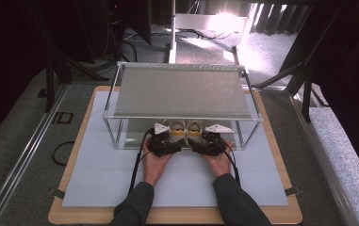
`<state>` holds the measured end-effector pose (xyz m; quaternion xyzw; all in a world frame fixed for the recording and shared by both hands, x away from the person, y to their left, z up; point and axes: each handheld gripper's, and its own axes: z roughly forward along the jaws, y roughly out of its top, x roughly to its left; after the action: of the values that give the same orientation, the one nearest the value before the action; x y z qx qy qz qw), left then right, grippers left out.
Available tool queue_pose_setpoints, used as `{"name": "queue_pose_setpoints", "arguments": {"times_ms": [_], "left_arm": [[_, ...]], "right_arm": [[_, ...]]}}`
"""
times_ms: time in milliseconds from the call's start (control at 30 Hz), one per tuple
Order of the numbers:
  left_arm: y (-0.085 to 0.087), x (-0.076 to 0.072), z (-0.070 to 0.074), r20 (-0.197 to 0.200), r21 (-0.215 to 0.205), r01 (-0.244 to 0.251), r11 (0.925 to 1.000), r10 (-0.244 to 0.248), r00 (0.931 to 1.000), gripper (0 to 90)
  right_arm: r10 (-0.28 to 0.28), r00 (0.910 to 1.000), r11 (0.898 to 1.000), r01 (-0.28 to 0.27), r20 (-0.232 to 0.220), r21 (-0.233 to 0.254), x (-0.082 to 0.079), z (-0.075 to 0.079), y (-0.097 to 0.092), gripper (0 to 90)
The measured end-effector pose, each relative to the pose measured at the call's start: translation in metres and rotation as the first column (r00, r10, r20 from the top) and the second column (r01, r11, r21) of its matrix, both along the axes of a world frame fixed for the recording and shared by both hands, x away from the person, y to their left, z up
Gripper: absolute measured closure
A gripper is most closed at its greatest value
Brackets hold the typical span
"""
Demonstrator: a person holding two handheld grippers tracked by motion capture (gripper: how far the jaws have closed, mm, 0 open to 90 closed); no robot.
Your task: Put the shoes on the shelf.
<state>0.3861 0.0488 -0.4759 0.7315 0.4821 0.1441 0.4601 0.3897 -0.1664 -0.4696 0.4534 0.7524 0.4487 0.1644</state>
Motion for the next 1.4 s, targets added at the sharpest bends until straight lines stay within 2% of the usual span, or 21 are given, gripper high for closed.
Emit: {"name": "queue_pose_setpoints", "arguments": {"times_ms": [67,133,200,233,333,467,633,767,800,867,933,967,1100,1167,1233,1400], "left_arm": [[-0.002,0.003,-0.001,-0.005,-0.021,-0.026,0.9994,0.026,0.9997,24.8],[-0.003,0.007,-0.001,0.009,-0.004,-0.024,0.9997,0.024,0.9997,24.8],[-0.004,0.010,-0.002,-0.002,-0.001,-0.033,0.9995,0.033,0.9995,24.7],[-0.005,0.011,-0.003,-0.005,-0.004,-0.036,0.9994,0.036,0.9993,24.7],[-0.008,0.014,-0.006,-0.001,0.020,-0.038,0.9991,0.038,0.9993,24.9],[-0.011,0.013,-0.006,0.003,0.021,-0.054,0.9983,0.054,0.9985,24.8],[-0.010,0.014,-0.006,0.002,0.024,-0.045,0.9987,0.045,0.9990,24.7],[-0.009,0.011,-0.005,0.002,0.034,-0.056,0.9978,0.056,0.9984,22.6],[-0.006,0.008,-0.004,0.006,0.038,-0.063,0.9973,0.063,0.9980,22.6],[-0.001,0.006,-0.001,0.000,0.023,-0.062,0.9978,0.062,0.9981,20.3],[0.006,0.002,0.002,0.003,0.015,-0.059,0.9981,0.059,0.9983,20.5],[0.008,0.000,0.003,-0.008,-0.004,-0.062,0.9980,0.062,0.9980,21.4],[0.021,-0.007,0.006,-0.009,-0.019,-0.017,0.9997,0.017,0.9998,23.3],[0.025,-0.013,0.007,0.002,-0.004,-0.010,0.9999,0.010,0.9999,23.3],[0.028,-0.021,0.006,0.030,0.011,-0.014,0.9998,0.014,0.9994,23.3],[0.038,-0.038,0.003,0.028,0.021,0.013,0.9997,-0.013,0.9995,23.3]], "right_arm": [[-0.003,1.0000,1.000,0.003,-0.006,0.001,0.003,0.000,0.000,28.2],[-0.009,0.9997,1.000,0.009,-0.021,0.003,0.005,0.000,0.001,28.3],[-0.016,0.9995,1.000,0.016,-0.028,0.005,0.006,0.000,0.001,28.3],[-0.012,0.9998,1.000,0.012,-0.013,-0.004,0.009,0.000,0.000,28.8],[-0.007,0.9999,1.000,0.007,-0.008,-0.013,0.010,-0.001,-0.001,28.9],[-0.004,1.0000,1.000,0.004,-0.001,-0.022,0.012,-0.003,-0.001,29.0],[-0.008,1.0000,0.999,0.008,-0.003,-0.034,0.012,-0.002,0.000,28.9],[-0.013,0.9999,0.999,0.013,-0.003,-0.041,0.011,-0.002,0.000,28.5],[-0.027,0.9995,0.999,0.026,-0.015,-0.044,0.007,-0.001,0.001,28.4],[-0.018,0.9996,0.998,0.019,0.020,-0.055,0.003,0.004,-0.003,28.5],[-0.015,0.9992,0.999,0.017,0.038,-0.051,0.000,0.008,-0.008,28.5],[-0.015,0.9991,0.998,0.017,0.041,-0.053,-0.002,0.009,-0.011,28.5],[-0.017,0.9986,0.998,0.019,0.050,-0.052,-0.011,0.013,-0.021,29.1],[-0.019,0.9988,0.999,0.021,0.045,-0.049,-0.016,0.014,-0.026,31.6],[-0.027,0.9988,0.998,0.029,0.040,-0.059,-0.021,0.013,-0.029,31.8],[-0.012,0.9993,0.995,0.016,0.036,-0.094,-0.033,0.008,-0.035,33.2]]}}
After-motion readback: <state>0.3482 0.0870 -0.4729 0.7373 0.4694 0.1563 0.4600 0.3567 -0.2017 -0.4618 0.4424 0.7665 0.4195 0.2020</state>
